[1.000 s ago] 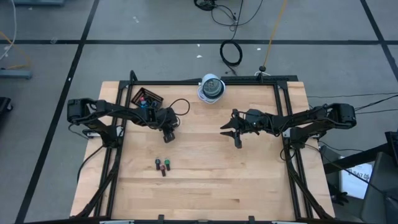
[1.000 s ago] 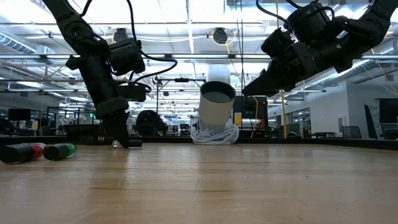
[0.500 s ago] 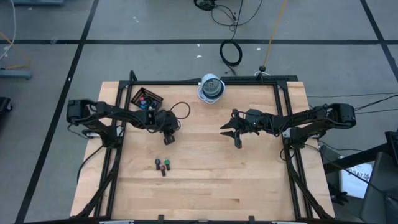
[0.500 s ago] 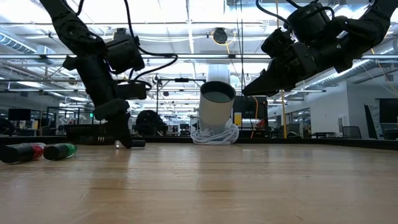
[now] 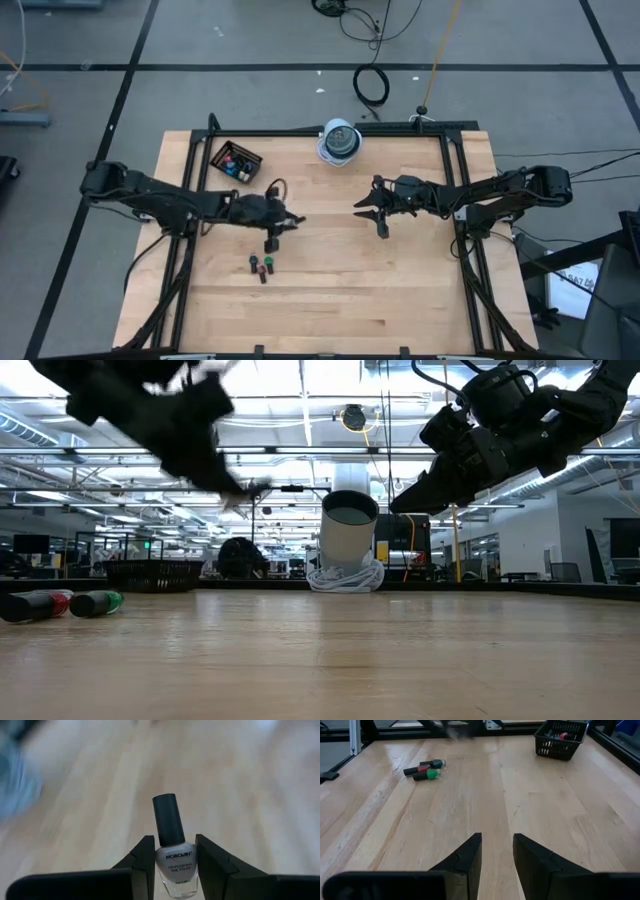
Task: Pick & Place Nail Polish
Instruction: Put the white nail polish bottle into the black basket
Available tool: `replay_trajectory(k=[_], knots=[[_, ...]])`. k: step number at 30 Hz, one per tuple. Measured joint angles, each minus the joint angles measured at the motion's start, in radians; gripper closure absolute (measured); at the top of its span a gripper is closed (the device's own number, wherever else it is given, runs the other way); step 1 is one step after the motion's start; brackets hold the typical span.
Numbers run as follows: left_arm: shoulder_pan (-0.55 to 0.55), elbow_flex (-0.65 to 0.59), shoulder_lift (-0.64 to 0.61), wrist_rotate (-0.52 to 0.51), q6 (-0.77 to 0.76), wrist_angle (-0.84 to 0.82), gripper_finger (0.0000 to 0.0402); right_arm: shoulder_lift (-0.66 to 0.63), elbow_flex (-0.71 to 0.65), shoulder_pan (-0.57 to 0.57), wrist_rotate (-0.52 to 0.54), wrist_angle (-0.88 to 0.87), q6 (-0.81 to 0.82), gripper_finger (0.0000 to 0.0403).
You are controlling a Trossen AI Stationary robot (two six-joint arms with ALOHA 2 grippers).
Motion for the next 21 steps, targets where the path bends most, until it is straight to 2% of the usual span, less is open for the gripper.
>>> replay_trajectory(k=[7, 12, 15, 21], knots=[[-0.156, 0.003, -0.007, 0.001, 0.058, 0.230, 0.0308, 0.000, 0.000, 0.000, 0.000, -0.009, 0.000, 0.0303], [-0.257, 0.003, -0.007, 0.046, -0.007, 0.357, 0.0308, 0.000, 0.000, 0.000, 0.000, -0.008, -0.002, 0.0303], [-0.305, 0.003, -0.007, 0.141, -0.016, 0.437, 0.0308, 0.000, 0.000, 0.000, 0.000, -0.007, -0.001, 0.0303], [-0.376, 0.003, -0.007, 0.466, -0.049, 0.527, 0.0308, 0.000, 0.000, 0.000, 0.000, -0.007, 0.000, 0.0303]])
